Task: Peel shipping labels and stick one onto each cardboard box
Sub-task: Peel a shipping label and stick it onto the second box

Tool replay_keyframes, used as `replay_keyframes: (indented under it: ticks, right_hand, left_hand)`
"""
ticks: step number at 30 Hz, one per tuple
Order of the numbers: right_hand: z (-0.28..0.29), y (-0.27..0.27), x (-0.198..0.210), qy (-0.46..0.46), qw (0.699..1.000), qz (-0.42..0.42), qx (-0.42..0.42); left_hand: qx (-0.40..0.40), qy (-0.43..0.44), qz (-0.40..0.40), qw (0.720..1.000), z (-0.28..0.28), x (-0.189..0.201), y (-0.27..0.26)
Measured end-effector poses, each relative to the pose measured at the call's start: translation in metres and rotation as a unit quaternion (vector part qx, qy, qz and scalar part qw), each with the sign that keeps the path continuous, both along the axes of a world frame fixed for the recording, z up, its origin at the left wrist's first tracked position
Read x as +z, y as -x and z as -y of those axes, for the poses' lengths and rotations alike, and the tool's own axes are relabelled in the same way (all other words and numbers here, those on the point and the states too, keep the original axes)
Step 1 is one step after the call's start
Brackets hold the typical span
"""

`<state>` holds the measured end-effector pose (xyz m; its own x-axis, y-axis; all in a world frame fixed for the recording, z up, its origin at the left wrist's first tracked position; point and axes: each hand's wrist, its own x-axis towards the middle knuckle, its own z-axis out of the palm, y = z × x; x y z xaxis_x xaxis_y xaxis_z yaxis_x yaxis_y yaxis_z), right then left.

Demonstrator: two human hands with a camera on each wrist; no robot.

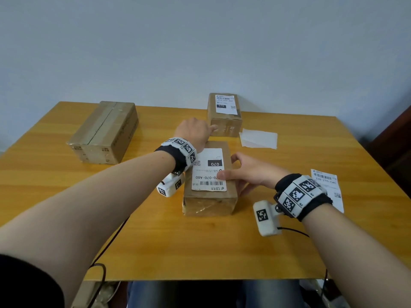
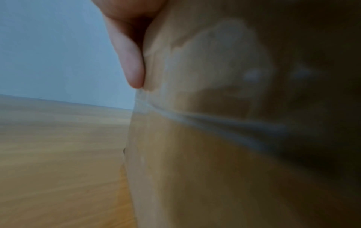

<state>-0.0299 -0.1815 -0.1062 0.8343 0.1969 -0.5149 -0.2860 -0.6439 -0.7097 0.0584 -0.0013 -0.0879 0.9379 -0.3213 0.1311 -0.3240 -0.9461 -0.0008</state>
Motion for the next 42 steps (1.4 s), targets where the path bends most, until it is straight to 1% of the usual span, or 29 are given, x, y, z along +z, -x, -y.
replay_keyframes:
  ticks: [3, 6, 8, 10, 12, 16, 18, 20, 23, 25, 27, 30, 34, 36, 38, 40, 42]
  right_hand:
    - [0.002, -0.001, 0.0, -0.013, 1.0, -0.01, -0.003]
    - [0.003, 0.001, 0.002, -0.024, 1.0, -0.016, -0.005]
    - [0.003, 0.001, 0.004, -0.01, 1.0, -0.005, 0.01]
    - [0.001, 0.0, 0.007, 0.022, 0.999, 0.02, 0.031]
    - [-0.002, -0.002, 0.008, 0.033, 0.998, 0.046, 0.024]
    - [-0.008, -0.001, 0.011, 0.039, 0.991, 0.12, -0.044]
    - [-0.012, 0.0, 0.013, 0.066, 0.981, 0.171, -0.064]
    - [-0.014, 0.001, 0.014, 0.061, 0.972, 0.21, -0.088]
    - [-0.013, 0.003, 0.019, 0.011, 0.955, 0.256, -0.146]
    - [-0.012, 0.007, 0.021, -0.003, 0.95, 0.266, -0.16]
    - [-0.012, 0.012, 0.02, 0.0, 0.954, 0.25, -0.166]
    - [-0.013, 0.015, 0.016, 0.045, 0.962, 0.219, -0.156]
    - [-0.018, 0.017, 0.016, 0.147, 0.954, 0.212, -0.149]
    - [-0.024, 0.017, 0.015, 0.22, 0.941, 0.221, -0.13]
    - [-0.032, 0.015, 0.013, 0.289, 0.924, 0.229, -0.104]
    - [-0.04, 0.014, 0.009, 0.342, 0.907, 0.236, -0.075]
    - [-0.045, 0.013, 0.003, 0.378, 0.891, 0.244, -0.054]
  left_hand:
    - [0.021, 0.085, -0.041, 0.995, -0.006, -0.004, -0.004]
    - [0.017, 0.116, -0.083, 0.99, -0.018, -0.009, -0.004]
    - [0.017, 0.127, -0.114, 0.985, -0.029, -0.01, 0.002]
    - [0.013, 0.138, -0.149, 0.979, -0.04, -0.008, 0.013]
    - [0.02, 0.141, -0.177, 0.974, -0.054, -0.007, 0.024]
    - [0.045, 0.105, -0.21, 0.971, -0.069, -0.005, 0.048]
    - [0.075, 0.1, -0.224, 0.967, -0.073, -0.003, 0.062]
    - [0.113, 0.11, -0.222, 0.962, -0.074, -0.002, 0.074]
    - [0.16, 0.153, -0.251, 0.942, -0.068, 0.002, 0.088]
    - [0.18, 0.228, -0.292, 0.911, -0.064, 0.002, 0.098]
    - [0.197, 0.292, -0.31, 0.883, -0.062, 0.0, 0.106]
    - [0.189, 0.322, -0.324, 0.869, -0.06, -0.003, 0.111]
    - [0.19, 0.296, -0.347, 0.869, -0.057, -0.002, 0.113]
    - [0.185, 0.268, -0.348, 0.879, -0.053, -0.003, 0.116]
    - [0.17, 0.244, -0.33, 0.896, -0.048, -0.008, 0.119]
    - [0.146, 0.244, -0.316, 0.905, -0.041, -0.013, 0.121]
    - [0.127, 0.252, -0.314, 0.907, -0.035, -0.016, 0.123]
